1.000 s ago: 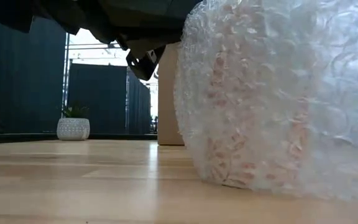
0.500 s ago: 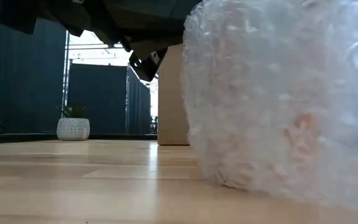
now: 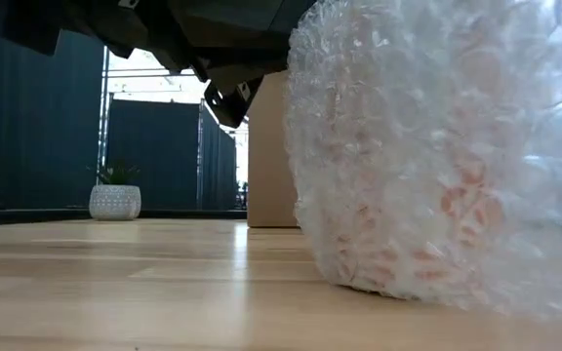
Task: Wrap mug
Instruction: Wrap the orange patterned mug with the transparent bubble wrap
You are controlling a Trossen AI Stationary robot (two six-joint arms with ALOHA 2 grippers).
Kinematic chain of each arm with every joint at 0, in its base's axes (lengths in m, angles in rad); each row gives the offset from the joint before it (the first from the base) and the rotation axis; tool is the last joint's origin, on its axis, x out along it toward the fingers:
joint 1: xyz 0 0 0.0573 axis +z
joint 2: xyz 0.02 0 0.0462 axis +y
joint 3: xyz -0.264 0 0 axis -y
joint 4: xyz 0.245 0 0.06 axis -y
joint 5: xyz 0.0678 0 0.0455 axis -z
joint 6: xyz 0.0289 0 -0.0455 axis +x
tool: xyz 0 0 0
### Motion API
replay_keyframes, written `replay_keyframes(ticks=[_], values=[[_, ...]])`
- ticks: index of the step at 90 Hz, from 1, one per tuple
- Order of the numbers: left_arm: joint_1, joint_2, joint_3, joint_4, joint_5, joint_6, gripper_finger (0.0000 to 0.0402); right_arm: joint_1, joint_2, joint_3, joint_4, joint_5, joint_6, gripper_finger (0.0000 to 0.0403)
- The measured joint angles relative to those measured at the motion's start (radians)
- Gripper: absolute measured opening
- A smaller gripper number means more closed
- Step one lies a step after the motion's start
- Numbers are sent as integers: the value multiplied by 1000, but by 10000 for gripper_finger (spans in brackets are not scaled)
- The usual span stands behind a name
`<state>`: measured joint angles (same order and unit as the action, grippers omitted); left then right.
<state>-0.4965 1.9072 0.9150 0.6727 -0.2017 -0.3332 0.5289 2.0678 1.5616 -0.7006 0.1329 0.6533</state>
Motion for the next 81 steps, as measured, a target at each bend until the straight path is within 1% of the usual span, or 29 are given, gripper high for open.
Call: replay_keyframes(ticks=[8,19,38,55,81], values=[[-1,0,0,0,2,0,10,8,-4,26,-22,0,-17,154],[-1,0,0,0,4,0,10,10,-13,96,-92,-10,-45,155],[-1,0,0,-1,4,0,10,15,-42,192,-185,-19,-28,156],[-1,0,0,-1,4,0,10,23,-39,198,-233,-16,-2,156],[0,0,0,-1,4,0,10,22,-64,213,-389,-13,12,156]])
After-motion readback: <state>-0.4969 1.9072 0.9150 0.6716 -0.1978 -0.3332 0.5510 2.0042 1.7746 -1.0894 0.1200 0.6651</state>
